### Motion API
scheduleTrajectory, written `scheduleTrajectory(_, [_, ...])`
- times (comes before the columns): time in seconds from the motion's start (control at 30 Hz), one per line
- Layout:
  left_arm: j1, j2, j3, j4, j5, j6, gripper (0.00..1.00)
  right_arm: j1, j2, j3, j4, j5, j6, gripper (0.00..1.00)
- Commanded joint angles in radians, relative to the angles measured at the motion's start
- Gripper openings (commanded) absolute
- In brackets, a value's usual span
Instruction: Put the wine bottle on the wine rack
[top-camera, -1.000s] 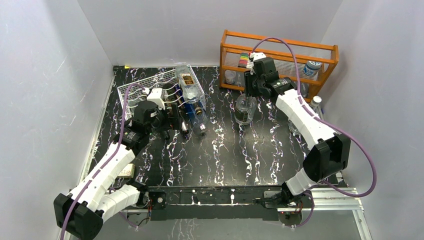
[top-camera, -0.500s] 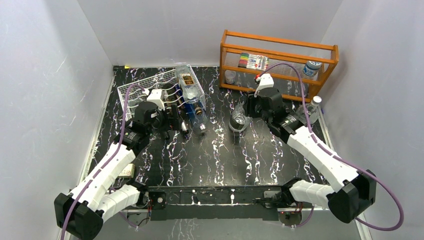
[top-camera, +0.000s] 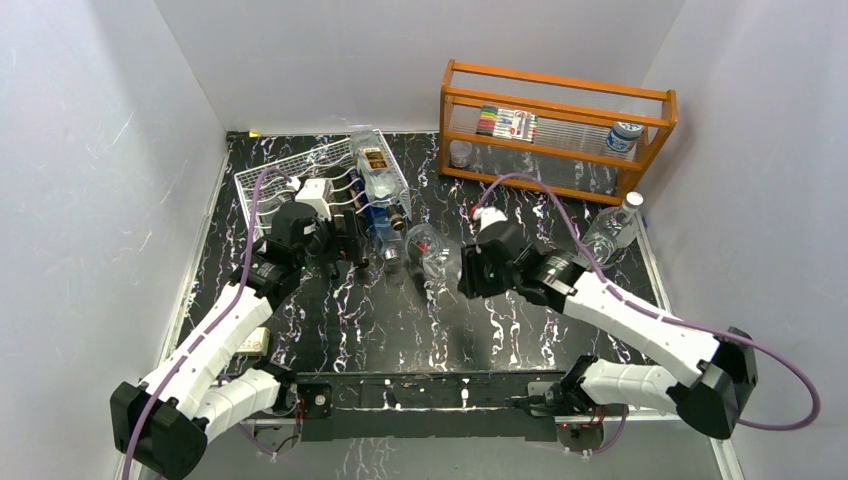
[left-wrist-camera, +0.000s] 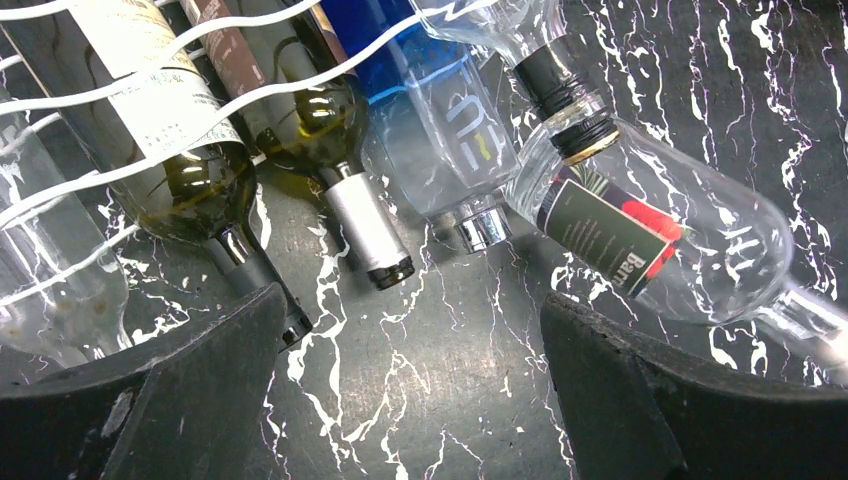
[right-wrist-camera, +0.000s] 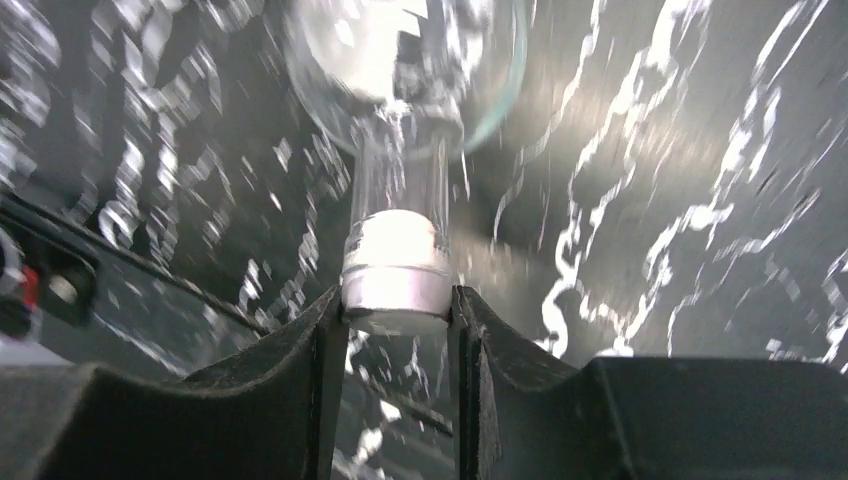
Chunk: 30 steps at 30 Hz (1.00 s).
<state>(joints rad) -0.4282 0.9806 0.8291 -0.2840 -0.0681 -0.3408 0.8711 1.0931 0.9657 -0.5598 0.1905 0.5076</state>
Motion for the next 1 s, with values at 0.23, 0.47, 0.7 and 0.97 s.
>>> scheduleTrajectory(0.23, [0.006, -0.008, 0.002, 0.011, 0.005, -0.003, 0.98, 0.028, -0.026, 0.002, -0.255, 0.005, 0.088, 0.0])
scheduleTrajectory(0.47, [0.006, -0.003, 0.002, 0.011, 0.004, -0.002, 0.98, 0.028, -0.013, -0.051, -0.204, -0.041, 0.085, 0.0])
scheduleTrajectory(0.7, [0.006, 0.006, 0.004, 0.011, 0.014, -0.001, 0.98, 0.028, 0.007, -0.136, -0.149, -0.074, 0.097, 0.0])
scheduleTrajectory(0.97, [0.007, 0.015, 0.009, 0.01, 0.021, 0.001, 0.98, 0.028, 0.074, -0.201, -0.072, -0.101, 0.092, 0.0])
